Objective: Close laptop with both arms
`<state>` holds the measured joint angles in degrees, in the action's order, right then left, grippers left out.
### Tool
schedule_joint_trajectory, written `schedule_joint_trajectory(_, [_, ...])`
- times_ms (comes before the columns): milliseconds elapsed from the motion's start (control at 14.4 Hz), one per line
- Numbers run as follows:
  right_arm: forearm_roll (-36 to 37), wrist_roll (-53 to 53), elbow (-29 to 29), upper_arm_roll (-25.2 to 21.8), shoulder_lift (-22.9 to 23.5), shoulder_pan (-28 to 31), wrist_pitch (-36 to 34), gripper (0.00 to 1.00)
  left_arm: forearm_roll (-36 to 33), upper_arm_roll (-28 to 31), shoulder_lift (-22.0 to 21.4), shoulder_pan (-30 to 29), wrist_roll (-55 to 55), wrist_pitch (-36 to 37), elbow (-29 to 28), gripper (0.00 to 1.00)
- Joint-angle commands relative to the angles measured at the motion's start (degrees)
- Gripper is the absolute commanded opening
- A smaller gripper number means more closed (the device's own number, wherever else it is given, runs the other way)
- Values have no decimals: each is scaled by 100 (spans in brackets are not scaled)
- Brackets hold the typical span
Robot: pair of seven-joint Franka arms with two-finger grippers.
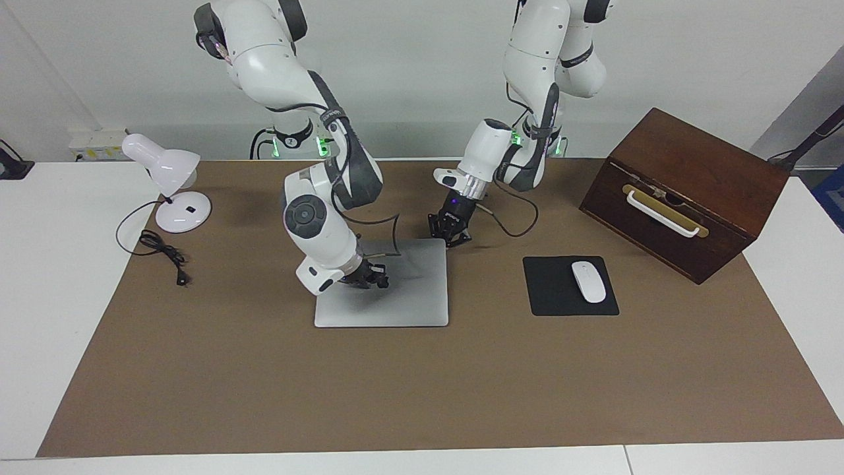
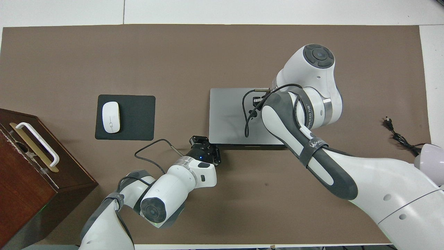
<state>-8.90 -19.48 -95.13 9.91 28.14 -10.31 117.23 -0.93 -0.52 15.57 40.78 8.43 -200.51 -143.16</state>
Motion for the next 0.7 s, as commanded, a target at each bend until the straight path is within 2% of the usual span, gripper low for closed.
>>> schedule_joint_trajectory(0, [-139, -109, -286, 19, -142, -6, 195, 0, -100, 35, 359, -158, 150, -15, -72, 0])
schedule_joint_trajectory(279, [-121, -100, -111, 11, -186, 29, 20, 0, -100, 35, 350, -167, 150, -15, -98, 0])
schedule_joint_trajectory(627, [-112, -91, -5, -16, -528, 240, -226, 0, -100, 35, 350, -176, 150, -15, -116, 0])
